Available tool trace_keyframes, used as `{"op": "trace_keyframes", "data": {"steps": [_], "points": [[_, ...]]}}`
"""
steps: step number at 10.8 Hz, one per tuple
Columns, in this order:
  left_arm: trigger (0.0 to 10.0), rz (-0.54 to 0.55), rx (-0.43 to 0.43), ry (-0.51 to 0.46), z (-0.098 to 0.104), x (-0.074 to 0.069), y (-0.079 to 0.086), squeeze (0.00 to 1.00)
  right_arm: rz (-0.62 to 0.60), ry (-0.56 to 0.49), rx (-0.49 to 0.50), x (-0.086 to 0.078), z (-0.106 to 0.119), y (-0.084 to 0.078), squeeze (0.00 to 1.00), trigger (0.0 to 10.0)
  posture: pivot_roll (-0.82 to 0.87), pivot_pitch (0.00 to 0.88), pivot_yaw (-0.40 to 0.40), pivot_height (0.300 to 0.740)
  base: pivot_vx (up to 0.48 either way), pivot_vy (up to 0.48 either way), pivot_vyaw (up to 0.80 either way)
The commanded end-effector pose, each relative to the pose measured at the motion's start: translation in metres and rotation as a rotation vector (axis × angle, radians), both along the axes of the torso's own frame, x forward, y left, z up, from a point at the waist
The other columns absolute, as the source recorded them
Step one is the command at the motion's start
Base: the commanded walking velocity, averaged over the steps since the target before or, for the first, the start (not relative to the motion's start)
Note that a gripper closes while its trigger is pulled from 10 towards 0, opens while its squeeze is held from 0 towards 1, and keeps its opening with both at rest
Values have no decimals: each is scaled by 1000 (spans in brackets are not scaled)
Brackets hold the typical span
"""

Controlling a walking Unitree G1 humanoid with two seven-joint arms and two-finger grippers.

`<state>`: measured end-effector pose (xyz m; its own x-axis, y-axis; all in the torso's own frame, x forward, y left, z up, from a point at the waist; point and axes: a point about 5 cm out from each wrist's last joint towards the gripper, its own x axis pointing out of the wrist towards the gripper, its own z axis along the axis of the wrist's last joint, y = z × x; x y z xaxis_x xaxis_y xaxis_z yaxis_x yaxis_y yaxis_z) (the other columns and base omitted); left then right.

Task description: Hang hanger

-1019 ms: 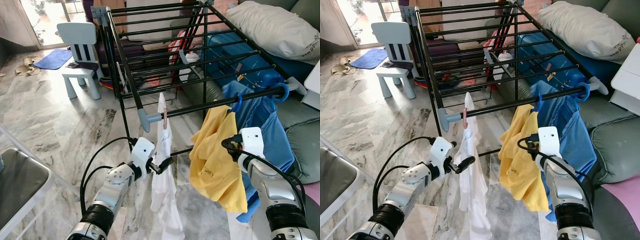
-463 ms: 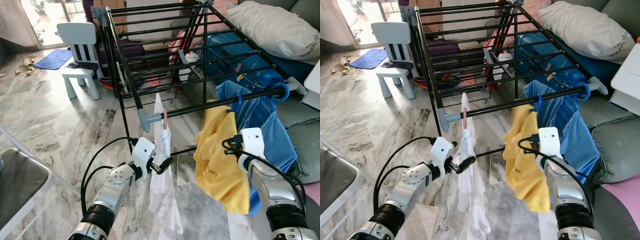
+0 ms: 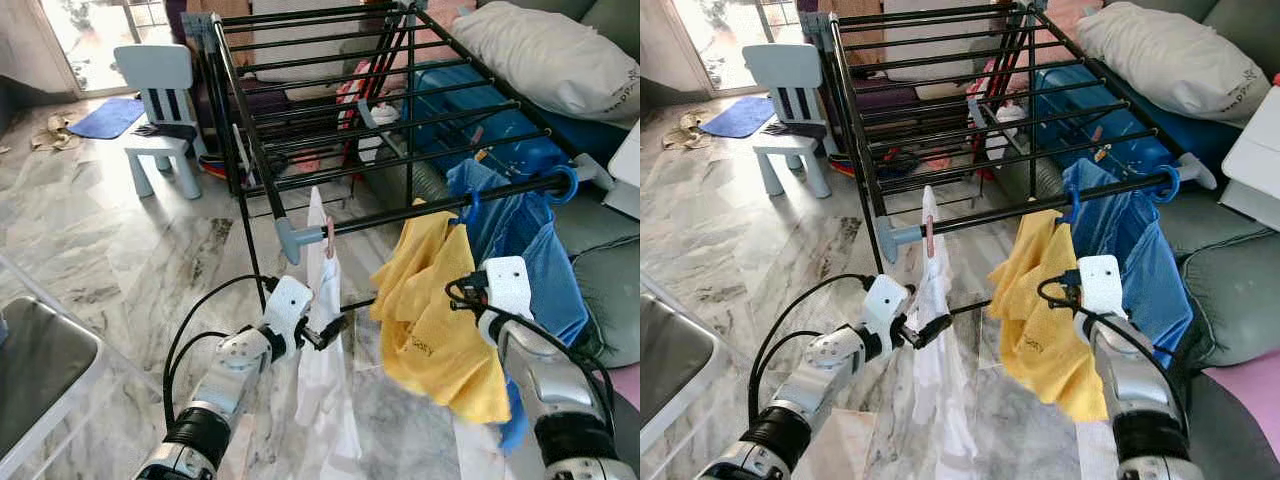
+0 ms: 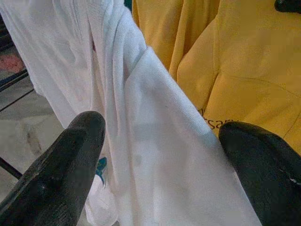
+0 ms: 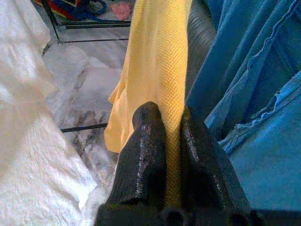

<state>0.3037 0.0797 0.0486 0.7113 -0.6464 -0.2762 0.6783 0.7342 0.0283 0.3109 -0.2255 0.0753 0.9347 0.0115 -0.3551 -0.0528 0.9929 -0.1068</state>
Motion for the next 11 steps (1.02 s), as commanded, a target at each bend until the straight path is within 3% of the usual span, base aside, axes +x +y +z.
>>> {"op": "trace_keyframes", "data": {"steps": [1, 2, 3, 4, 11], "points": [[10000, 8, 30, -2, 0, 3, 1, 0, 31, -145, -19, 4, 27, 2, 0, 0, -20, 0, -8, 740, 0, 0, 0], [10000, 14, 37, -4, 0, 4, 2, 0, 32, -197, -19, 1, 35, 4, 0, 0, -19, 0, -8, 740, 0, 0, 0], [10000, 18, 46, -12, 0, 4, 2, 0, 28, -264, -16, -8, 43, 4, 0, 5843, -19, 0, -5, 740, 0, 0, 0], [10000, 16, 46, -12, 1, 4, 1, 0, 28, -274, -15, -13, 43, 4, 0, 10000, -19, 0, -2, 740, 0, 0, 0], [10000, 57, 30, -62, 21, 17, 11, 0, -34, -226, 44, -79, 16, 20, 0, 10000, 4, 0, 12, 740, 0, 0, 0]]}}
